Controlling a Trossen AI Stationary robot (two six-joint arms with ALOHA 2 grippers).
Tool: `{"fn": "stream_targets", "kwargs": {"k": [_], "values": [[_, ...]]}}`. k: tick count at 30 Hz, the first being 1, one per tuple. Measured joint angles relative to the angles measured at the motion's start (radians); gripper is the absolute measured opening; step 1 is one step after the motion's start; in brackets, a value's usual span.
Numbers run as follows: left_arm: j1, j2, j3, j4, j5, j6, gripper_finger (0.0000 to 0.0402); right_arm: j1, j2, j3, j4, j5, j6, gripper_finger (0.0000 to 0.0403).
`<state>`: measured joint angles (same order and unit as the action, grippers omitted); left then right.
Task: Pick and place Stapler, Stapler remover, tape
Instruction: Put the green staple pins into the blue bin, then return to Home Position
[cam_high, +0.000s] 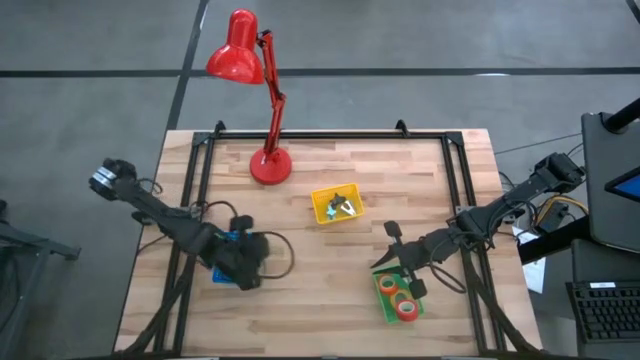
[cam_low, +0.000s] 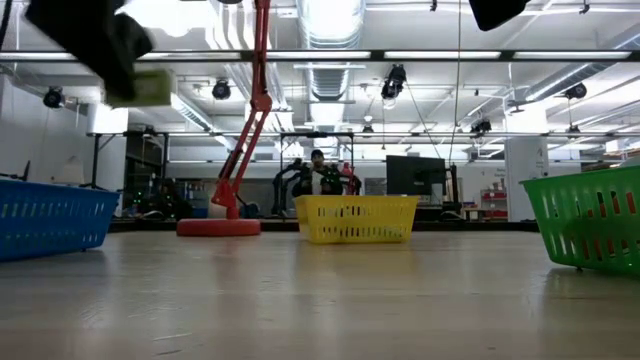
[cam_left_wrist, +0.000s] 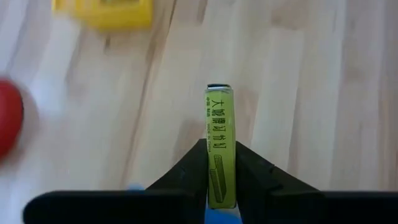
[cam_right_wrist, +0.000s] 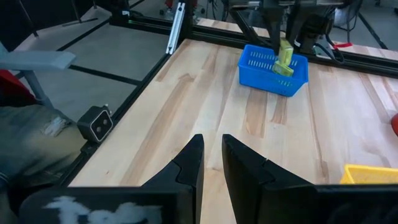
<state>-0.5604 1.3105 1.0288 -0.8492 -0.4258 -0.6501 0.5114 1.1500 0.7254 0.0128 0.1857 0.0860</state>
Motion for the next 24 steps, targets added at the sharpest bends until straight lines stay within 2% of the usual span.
{"fn": "stream_targets", "kwargs": {"k": [7, 13, 17, 24], "values": [[-0.073, -0.185, -0.211, -0.006, 0.03, -0.29, 0.0058, 0.0, 0.0, 0.0, 0.0, 0.0, 0.0, 0.0052], [-0.101, -0.259, -0.369, 0.047, 0.092, -0.512, 0.0058, 0.0, 0.0, 0.0, 0.006, 0.0, -0.001, 0.0052], [-0.101, -0.27, -0.434, 0.101, 0.096, -0.607, 0.0091, 0.0, 0.0, 0.0, 0.021, 0.0, -0.005, 0.0052], [-0.1, -0.27, -0.428, 0.108, 0.095, -0.605, 0.0177, 0.0, 0.0, 0.0, 0.025, 0.0, -0.009, 0.0052]]}}
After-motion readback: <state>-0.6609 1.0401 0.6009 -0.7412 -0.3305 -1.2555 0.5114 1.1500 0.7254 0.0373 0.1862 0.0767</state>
